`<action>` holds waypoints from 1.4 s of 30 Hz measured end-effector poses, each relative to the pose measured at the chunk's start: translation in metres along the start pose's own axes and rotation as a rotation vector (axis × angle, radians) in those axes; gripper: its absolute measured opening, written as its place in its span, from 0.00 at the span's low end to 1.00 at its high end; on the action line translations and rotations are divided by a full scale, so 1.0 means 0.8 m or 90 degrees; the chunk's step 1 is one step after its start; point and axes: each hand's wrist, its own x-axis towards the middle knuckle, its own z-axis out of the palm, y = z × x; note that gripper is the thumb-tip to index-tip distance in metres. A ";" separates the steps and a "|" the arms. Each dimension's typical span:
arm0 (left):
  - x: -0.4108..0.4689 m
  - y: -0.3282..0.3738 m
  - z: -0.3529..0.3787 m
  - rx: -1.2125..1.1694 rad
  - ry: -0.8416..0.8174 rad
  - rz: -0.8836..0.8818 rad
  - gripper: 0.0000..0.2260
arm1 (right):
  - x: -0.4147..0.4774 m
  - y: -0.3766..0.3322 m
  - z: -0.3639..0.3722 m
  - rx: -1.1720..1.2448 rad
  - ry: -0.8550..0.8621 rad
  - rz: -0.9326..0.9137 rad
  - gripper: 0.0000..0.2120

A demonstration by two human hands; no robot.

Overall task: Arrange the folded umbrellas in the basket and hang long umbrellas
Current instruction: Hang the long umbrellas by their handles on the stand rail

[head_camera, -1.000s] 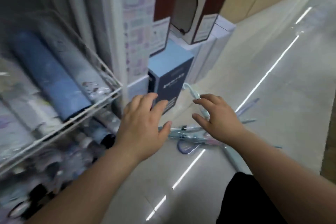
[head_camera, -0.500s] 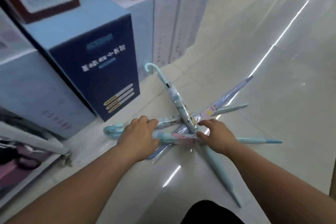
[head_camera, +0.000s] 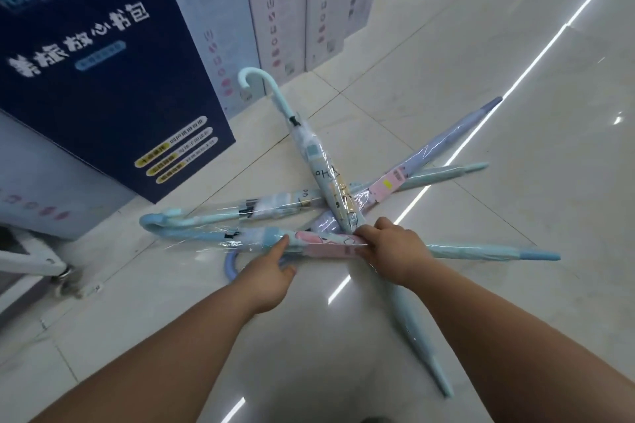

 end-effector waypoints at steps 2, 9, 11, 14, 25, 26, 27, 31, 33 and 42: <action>-0.001 0.004 0.005 -0.080 0.016 -0.012 0.26 | -0.004 0.001 -0.001 0.004 0.005 -0.021 0.18; -0.063 0.010 -0.004 -0.362 0.029 -0.003 0.26 | -0.056 -0.012 -0.038 -0.013 0.105 -0.065 0.14; -0.105 0.021 -0.029 -0.436 -0.019 0.020 0.26 | -0.085 -0.022 -0.063 -0.019 0.134 -0.073 0.13; -0.173 0.050 -0.073 -0.490 -0.056 0.059 0.24 | -0.138 -0.039 -0.109 -0.013 0.178 -0.073 0.09; -0.467 0.170 -0.268 -0.539 -0.052 0.102 0.23 | -0.365 -0.123 -0.412 0.012 0.232 -0.026 0.09; -0.500 0.186 -0.290 -0.535 -0.044 0.107 0.23 | -0.388 -0.131 -0.447 0.023 0.238 -0.024 0.09; -0.532 0.201 -0.311 -0.527 -0.035 0.110 0.23 | -0.411 -0.138 -0.480 0.034 0.247 -0.023 0.09; -0.664 0.270 -0.398 -0.530 0.001 0.144 0.26 | -0.505 -0.164 -0.602 0.112 0.316 -0.014 0.08; -0.724 0.306 -0.438 -0.531 0.030 0.173 0.27 | -0.548 -0.178 -0.655 0.157 0.349 -0.015 0.10; -0.881 0.412 -0.563 -0.536 0.248 0.311 0.33 | -0.631 -0.253 -0.842 0.348 0.482 -0.131 0.10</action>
